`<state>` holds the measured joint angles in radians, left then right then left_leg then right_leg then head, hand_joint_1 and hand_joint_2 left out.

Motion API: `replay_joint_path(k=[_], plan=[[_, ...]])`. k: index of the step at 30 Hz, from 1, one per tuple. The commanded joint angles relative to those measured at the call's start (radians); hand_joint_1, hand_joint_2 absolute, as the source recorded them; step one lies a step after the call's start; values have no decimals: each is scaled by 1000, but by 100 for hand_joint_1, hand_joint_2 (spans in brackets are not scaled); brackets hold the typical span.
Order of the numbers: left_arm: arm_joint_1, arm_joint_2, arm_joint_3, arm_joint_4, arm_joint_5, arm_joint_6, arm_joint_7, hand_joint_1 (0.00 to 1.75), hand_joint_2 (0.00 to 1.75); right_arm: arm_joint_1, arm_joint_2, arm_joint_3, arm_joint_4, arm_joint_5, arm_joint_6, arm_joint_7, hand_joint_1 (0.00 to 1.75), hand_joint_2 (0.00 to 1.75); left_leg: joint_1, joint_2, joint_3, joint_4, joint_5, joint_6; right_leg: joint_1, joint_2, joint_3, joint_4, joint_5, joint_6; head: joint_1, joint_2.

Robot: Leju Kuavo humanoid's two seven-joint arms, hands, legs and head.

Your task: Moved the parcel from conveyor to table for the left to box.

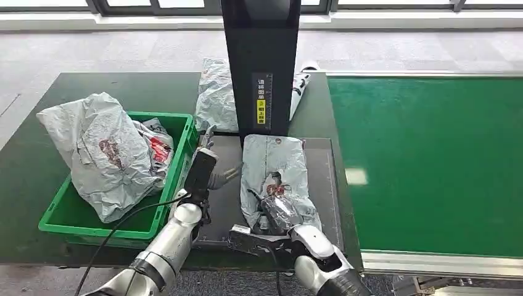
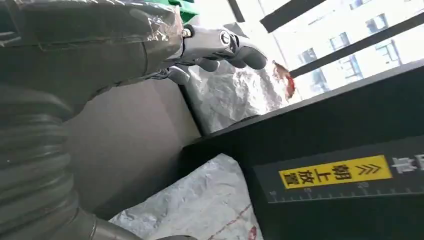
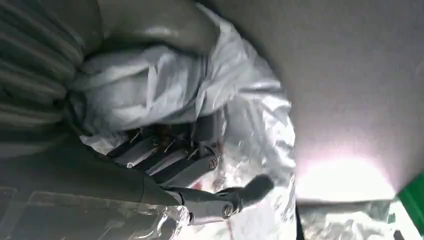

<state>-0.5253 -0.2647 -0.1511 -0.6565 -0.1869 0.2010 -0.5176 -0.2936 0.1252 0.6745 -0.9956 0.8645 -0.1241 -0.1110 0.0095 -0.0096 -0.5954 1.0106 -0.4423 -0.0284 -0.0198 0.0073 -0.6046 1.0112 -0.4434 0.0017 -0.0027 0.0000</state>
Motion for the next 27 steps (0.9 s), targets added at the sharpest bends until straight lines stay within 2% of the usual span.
replay_joint_path(k=[1,5,8,13,15,21,22,27], plan=[[7,26,-89,11,-26,35,-20,0,175,70,-48,-200,-170,-86,-253,-89,0,175,0,-2,1,-1,0,1,0,-4,2,-2,0,0,0,0],[-7,16,-112,71,-33,37,-33,0,175,34,-18,-329,-109,-270,-425,-274,0,175,-1,-2,0,-1,0,1,0,-2,1,-1,0,0,0,0],[-17,6,-101,102,-2,47,-55,0,175,-6,-12,-378,-30,-391,-508,-392,0,175,-1,-1,0,-1,1,1,0,-1,1,-1,1,0,0,0],[-18,6,-102,105,-1,48,-56,0,175,-12,-14,-378,-18,-399,-511,-401,0,175,0,0,0,-1,0,1,0,-1,1,-2,1,-1,0,0],[-17,6,-108,109,11,44,-68,0,175,-39,-8,-402,35,-489,-561,-461,0,175,0,0,0,-1,0,1,0,-1,1,-2,1,-1,0,0],[-15,5,-121,120,12,33,-77,0,175,-71,-13,-412,91,-534,-566,-492,0,175,0,0,1,-2,1,1,1,-1,2,-3,1,-1,0,0],[2,20,-323,205,-178,-69,-71,0,175,-160,-19,-435,231,-629,-560,-577,0,175,0,1,1,-1,0,1,0,-1,2,-2,1,0,0,0],[1,18,-346,230,-216,-48,-62,0,175,-172,-19,-437,250,-639,-555,-573,0,175,0,1,2,-1,0,2,0,0,3,-3,1,0,0,0]])
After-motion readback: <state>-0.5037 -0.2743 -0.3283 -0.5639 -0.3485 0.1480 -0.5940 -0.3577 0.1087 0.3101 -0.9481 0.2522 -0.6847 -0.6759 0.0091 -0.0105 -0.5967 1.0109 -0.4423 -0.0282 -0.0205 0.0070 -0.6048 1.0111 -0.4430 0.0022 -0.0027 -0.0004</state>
